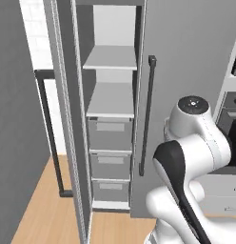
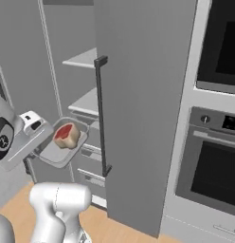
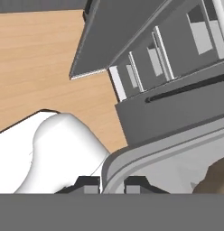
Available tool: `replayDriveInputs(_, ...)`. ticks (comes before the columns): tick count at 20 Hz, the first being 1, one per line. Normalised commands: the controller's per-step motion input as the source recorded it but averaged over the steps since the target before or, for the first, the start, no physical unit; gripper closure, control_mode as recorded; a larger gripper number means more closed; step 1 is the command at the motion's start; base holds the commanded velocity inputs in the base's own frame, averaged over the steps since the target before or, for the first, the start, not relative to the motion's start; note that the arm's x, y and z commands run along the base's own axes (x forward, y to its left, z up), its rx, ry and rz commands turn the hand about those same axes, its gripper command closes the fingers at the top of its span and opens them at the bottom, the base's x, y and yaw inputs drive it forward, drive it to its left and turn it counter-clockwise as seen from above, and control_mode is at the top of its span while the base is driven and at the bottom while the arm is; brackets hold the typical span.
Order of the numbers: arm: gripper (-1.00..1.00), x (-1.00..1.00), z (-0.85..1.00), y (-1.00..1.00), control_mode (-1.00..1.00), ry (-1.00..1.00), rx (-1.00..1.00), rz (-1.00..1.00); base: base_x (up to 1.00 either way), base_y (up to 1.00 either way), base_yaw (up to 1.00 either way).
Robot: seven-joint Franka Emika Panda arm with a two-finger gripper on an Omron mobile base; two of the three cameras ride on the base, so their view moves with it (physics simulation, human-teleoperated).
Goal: Take the meat container that has the steak and place it on the second highest rack of the freezer. Then take the vegetable container that has the avocado and corn and place it on the highest rack of the freezer.
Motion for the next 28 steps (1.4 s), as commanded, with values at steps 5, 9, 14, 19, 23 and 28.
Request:
replayDriveInputs(5, 1.00, 0.00, 0.00, 0.00, 1.00, 0.00, 0.00, 0.00, 0.41, 0.42, 0.11)
replayDriveInputs(9, 1.00, 0.00, 0.00, 0.00, 1.00, 0.00, 0.00, 0.00, 0.57, 0.14, 0.08)
replayDriveInputs(14, 1.00, 0.00, 0.00, 0.00, 1.00, 0.00, 0.00, 0.00, 0.62, 0.01, 0.13)
replayDriveInputs(19, 1.00, 0.00, 0.00, 0.00, 1.00, 0.00, 0.00, 0.00, 0.34, 0.41, 0.17)
replayDriveInputs(23, 1.00, 0.00, 0.00, 0.00, 1.00, 0.00, 0.00, 0.00, 0.34, 0.15, 0.09)
replayDriveInputs(28, 1.00, 0.00, 0.00, 0.00, 1.00, 0.00, 0.00, 0.00, 0.57, 0.00, 0.06)
